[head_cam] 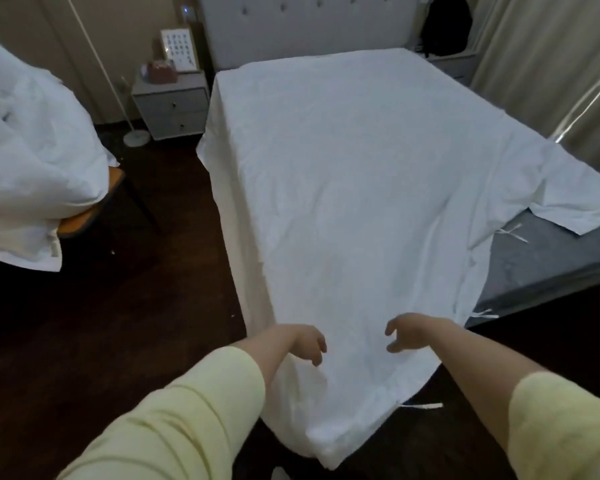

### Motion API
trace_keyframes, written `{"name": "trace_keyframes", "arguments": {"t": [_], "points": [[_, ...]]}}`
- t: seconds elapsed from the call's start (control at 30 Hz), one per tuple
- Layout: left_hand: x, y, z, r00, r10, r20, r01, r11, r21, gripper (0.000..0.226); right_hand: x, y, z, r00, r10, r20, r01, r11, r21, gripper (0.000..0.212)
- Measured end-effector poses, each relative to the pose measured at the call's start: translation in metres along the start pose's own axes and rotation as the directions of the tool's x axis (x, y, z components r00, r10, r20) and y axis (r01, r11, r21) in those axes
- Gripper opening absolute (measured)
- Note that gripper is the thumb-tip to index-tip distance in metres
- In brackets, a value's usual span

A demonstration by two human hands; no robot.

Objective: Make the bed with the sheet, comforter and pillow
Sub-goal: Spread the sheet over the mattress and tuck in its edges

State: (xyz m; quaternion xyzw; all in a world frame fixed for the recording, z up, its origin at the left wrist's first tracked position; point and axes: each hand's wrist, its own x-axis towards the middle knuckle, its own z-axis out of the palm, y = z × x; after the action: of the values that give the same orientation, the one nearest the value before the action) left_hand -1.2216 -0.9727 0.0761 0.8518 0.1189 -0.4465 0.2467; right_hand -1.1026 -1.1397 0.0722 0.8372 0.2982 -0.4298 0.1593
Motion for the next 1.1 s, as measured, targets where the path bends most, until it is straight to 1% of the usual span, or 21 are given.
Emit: {"name": "trace_keyframes", "arguments": {"t": [0.07, 0.17, 0.23, 0.3, 0.37, 0.5, 0.6, 0.67, 0.73, 0.83, 0.93, 1.07, 1.1], "points": [[0.0, -0.003, -0.019, 0.995, 0.0, -0.095, -0.001, 1.0, -0.012, 0.045, -0.008, 0.0, -0.016, 0.996, -0.007, -0.092, 0.012, 0.998, 0.059, 0.049], [0.006, 0.005, -0.036, 0.989, -0.009, -0.15, 0.015, 0.999, 0.039, 0.04, -0.013, 0.011, -0.024, 0.985, 0.008, -0.17, 0.023, 0.984, 0.179, 0.044], [0.013, 0.022, -0.045, 0.988, 0.001, -0.154, 0.005, 0.999, 0.038, 0.038, -0.017, 0.026, -0.023, 0.981, 0.034, -0.19, 0.014, 0.969, 0.245, 0.042], [0.025, 0.055, -0.056, 0.982, 0.028, -0.186, -0.024, 0.999, 0.027, 0.038, -0.025, 0.055, -0.021, 0.978, 0.07, -0.194, -0.011, 0.957, 0.29, 0.041], [0.037, 0.09, -0.066, 0.97, 0.068, -0.232, -0.078, 0.996, -0.034, 0.036, -0.033, 0.084, -0.022, 0.976, 0.105, -0.193, -0.037, 0.945, 0.325, 0.042], [0.079, 0.184, -0.083, 0.953, 0.153, -0.263, -0.198, 0.968, -0.154, 0.032, -0.041, 0.174, -0.023, 0.957, 0.191, -0.219, -0.088, 0.909, 0.408, 0.041], [0.118, 0.257, -0.092, 0.937, 0.173, -0.303, -0.247, 0.943, -0.225, 0.032, -0.04, 0.253, -0.024, 0.939, 0.23, -0.254, -0.099, 0.893, 0.439, 0.039], [0.14, 0.307, -0.096, 0.924, 0.185, -0.334, -0.272, 0.933, -0.236, 0.031, -0.047, 0.304, -0.026, 0.933, 0.245, -0.266, -0.106, 0.889, 0.446, 0.038], [0.156, 0.357, -0.098, 0.911, 0.194, -0.363, -0.297, 0.92, -0.255, 0.03, -0.057, 0.351, -0.03, 0.932, 0.268, -0.244, -0.134, 0.881, 0.454, 0.038], [0.178, 0.438, -0.11, 0.891, 0.226, -0.395, -0.348, 0.897, -0.273, 0.029, -0.064, 0.436, -0.048, 0.896, 0.35, -0.275, -0.177, 0.847, 0.5, 0.037], [0.202, 0.485, -0.128, 0.883, 0.229, -0.409, -0.347, 0.906, -0.242, 0.03, -0.049, 0.492, -0.067, 0.871, 0.386, -0.303, -0.165, 0.812, 0.56, 0.036], [0.261, 0.517, -0.159, 0.894, 0.176, -0.412, -0.299, 0.919, -0.255, 0.029, -0.011, 0.544, -0.082, 0.887, 0.365, -0.282, -0.136, 0.791, 0.597, 0.034], [0.284, 0.532, -0.171, 0.895, 0.168, -0.414, -0.293, 0.92, -0.261, 0.028, 0.006, 0.565, -0.088, 0.892, 0.362, -0.271, -0.142, 0.793, 0.592, 0.034]]}}
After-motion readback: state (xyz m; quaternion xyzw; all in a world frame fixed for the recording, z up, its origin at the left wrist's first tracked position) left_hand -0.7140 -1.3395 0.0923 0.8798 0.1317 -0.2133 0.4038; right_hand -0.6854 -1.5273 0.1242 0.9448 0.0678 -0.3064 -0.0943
